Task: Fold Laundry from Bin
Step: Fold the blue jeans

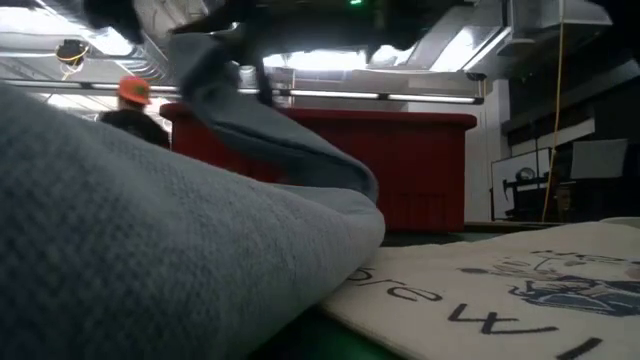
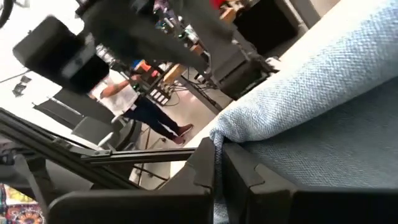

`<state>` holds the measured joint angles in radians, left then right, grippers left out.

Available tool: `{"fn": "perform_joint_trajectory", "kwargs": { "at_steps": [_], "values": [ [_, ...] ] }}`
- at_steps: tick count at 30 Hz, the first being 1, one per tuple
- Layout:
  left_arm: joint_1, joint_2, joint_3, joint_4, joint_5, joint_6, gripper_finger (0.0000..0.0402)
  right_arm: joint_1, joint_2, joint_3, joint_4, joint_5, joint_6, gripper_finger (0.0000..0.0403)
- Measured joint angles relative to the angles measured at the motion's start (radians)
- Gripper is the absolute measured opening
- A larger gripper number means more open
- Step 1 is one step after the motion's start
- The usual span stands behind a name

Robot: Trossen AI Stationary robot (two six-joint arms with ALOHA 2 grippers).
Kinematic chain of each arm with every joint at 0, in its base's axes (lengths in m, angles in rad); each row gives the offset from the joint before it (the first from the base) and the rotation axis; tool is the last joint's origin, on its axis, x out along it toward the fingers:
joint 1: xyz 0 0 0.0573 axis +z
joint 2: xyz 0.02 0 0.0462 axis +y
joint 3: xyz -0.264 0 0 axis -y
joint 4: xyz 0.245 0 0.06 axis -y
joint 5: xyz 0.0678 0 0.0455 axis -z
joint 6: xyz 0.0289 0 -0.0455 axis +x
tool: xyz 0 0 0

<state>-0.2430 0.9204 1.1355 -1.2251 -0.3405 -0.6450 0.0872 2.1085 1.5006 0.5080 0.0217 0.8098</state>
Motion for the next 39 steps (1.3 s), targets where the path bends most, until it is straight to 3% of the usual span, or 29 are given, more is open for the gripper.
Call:
{"fn": "perform_joint_trajectory", "kwargs": {
  "at_steps": [6, 12, 25, 32, 36, 39],
  "values": [
    [-0.002, -0.075, 0.000, -0.081, 0.070, -0.096, 0.0126, -0.002, 0.175, 0.211, -0.101, 0.003, -0.003, 0.0012],
    [-0.002, -0.085, 0.000, -0.083, 0.070, -0.140, 0.0126, -0.002, 0.280, 0.286, -0.130, 0.012, 0.057, 0.0012],
    [-0.002, -0.043, -0.033, -0.067, 0.035, -0.213, 0.0126, 0.004, 0.301, 0.293, -0.090, 0.103, 0.076, 0.0012],
    [-0.002, -0.041, -0.033, -0.065, 0.030, -0.213, 0.0126, 0.040, 0.301, 0.294, -0.005, 0.234, 0.074, 0.0012],
    [-0.002, -0.041, -0.034, -0.065, 0.027, -0.213, 0.0126, 0.045, 0.314, 0.325, 0.005, 0.282, 0.051, 0.0012],
    [-0.002, -0.041, -0.034, -0.065, 0.026, -0.213, 0.0126, 0.044, 0.363, 0.392, 0.005, 0.257, 0.050, 0.0012]
  ]
}}
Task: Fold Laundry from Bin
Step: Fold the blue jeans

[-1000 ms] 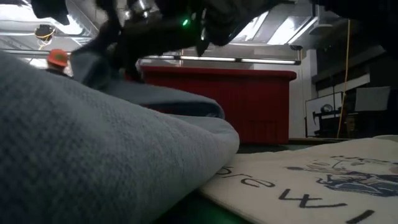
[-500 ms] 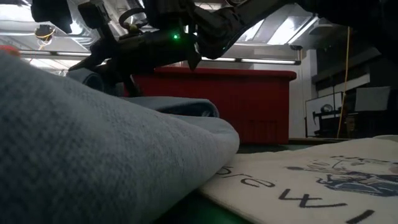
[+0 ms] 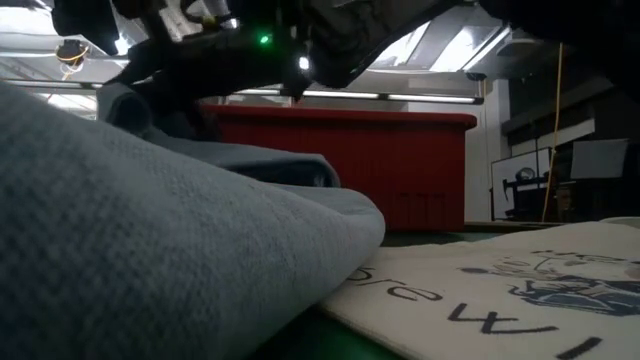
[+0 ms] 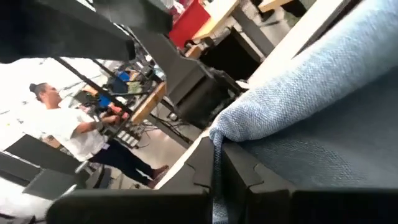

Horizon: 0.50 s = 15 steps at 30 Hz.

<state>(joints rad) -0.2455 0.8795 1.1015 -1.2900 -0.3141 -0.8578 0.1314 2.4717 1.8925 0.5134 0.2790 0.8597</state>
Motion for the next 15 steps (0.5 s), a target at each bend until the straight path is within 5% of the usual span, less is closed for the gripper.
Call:
{"fn": "perform_joint_trajectory", "kwargs": {
  "at_steps": [5, 15],
  "values": [
    [0.000, 0.000, 0.000, 0.000, -0.010, 0.001, 0.0126, -0.001, 0.090, 0.129, -0.061, -0.108, -0.004, 0.0012],
    [0.000, 0.000, 0.000, -0.003, -0.011, 0.003, 0.0126, -0.004, 0.097, 0.135, -0.175, 0.003, -0.003, 0.0012]
  ]
}}
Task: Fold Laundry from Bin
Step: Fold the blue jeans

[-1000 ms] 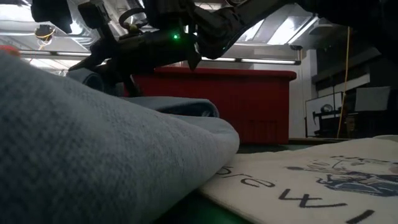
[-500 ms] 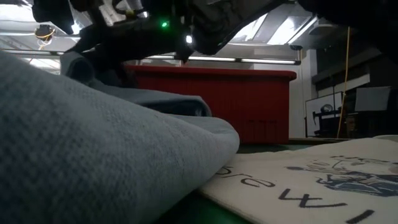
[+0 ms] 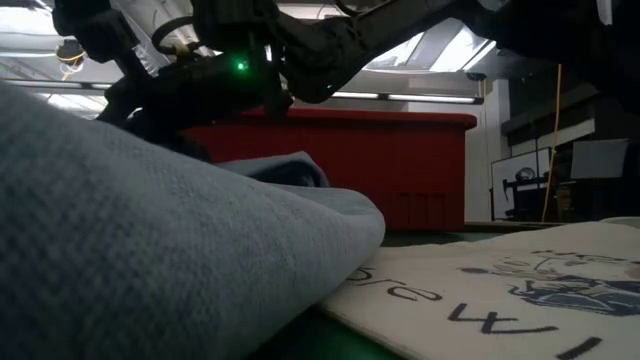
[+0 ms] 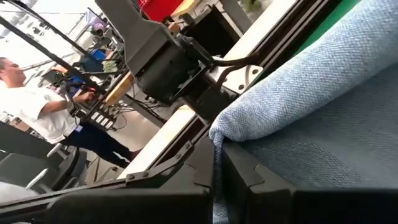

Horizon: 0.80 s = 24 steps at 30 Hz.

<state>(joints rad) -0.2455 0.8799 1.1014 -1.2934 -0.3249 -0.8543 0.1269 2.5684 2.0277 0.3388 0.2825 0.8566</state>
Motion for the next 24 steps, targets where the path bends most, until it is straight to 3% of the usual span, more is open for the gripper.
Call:
{"fn": "perform_joint_trajectory", "kwargs": {
  "at_steps": [10, 20, 24],
  "values": [
    [0.000, 0.000, 0.000, 0.000, 0.000, 0.000, 0.0126, 0.002, 0.000, 0.000, -0.001, -0.040, 0.001, 0.0023],
    [0.000, 0.000, -0.001, 0.000, 0.001, -0.006, 0.0126, 0.001, 0.000, 0.001, -0.012, 0.014, -0.002, 0.0132],
    [0.000, 0.000, -0.001, 0.000, 0.000, -0.008, 0.0126, -0.010, 0.000, 0.001, -0.012, -0.049, -0.075, 0.0145]
  ]
}}
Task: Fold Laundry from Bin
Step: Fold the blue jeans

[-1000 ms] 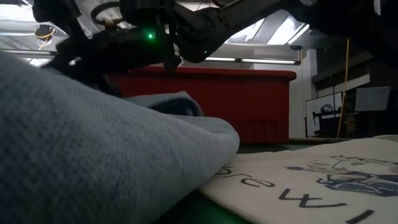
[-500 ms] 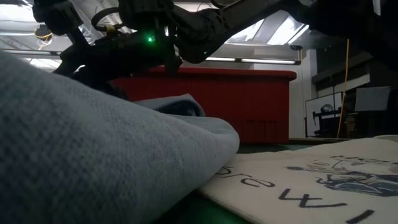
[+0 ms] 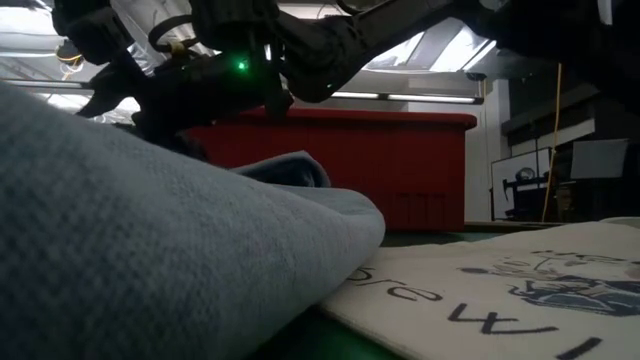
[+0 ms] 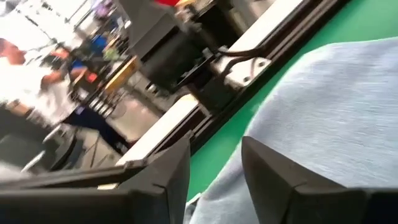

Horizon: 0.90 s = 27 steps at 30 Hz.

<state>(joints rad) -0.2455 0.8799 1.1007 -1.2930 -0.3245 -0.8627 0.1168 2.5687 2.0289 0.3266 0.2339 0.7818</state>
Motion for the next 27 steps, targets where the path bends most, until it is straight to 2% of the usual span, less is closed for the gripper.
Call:
{"fn": "perform_joint_trajectory", "kwargs": {
  "at_steps": [6, 10, 17, 21, 27],
  "values": [
    [0.000, 0.007, 0.000, 0.000, 0.001, -0.034, 0.0126, -0.016, -0.027, 0.000, -0.017, -0.099, -0.049, 0.0136],
    [-0.022, 0.022, 0.000, 0.000, 0.027, -0.052, 0.0126, -0.026, -0.100, 0.000, -0.097, -0.145, -0.179, 0.0134],
    [-0.111, 0.074, 0.000, -0.005, 0.052, -0.076, 0.0126, -0.024, -0.257, 0.000, -0.475, -0.156, -0.450, 0.0134],
    [-0.165, 0.127, 0.000, 0.002, 0.047, -0.107, 0.0126, -0.023, -0.312, 0.000, -0.738, -0.152, -0.551, 0.0134],
    [-0.256, 0.238, 0.000, 0.003, 0.046, -0.133, 0.0126, -0.025, -0.338, 0.000, -1.113, -0.052, -0.635, 0.0134]
  ]
}}
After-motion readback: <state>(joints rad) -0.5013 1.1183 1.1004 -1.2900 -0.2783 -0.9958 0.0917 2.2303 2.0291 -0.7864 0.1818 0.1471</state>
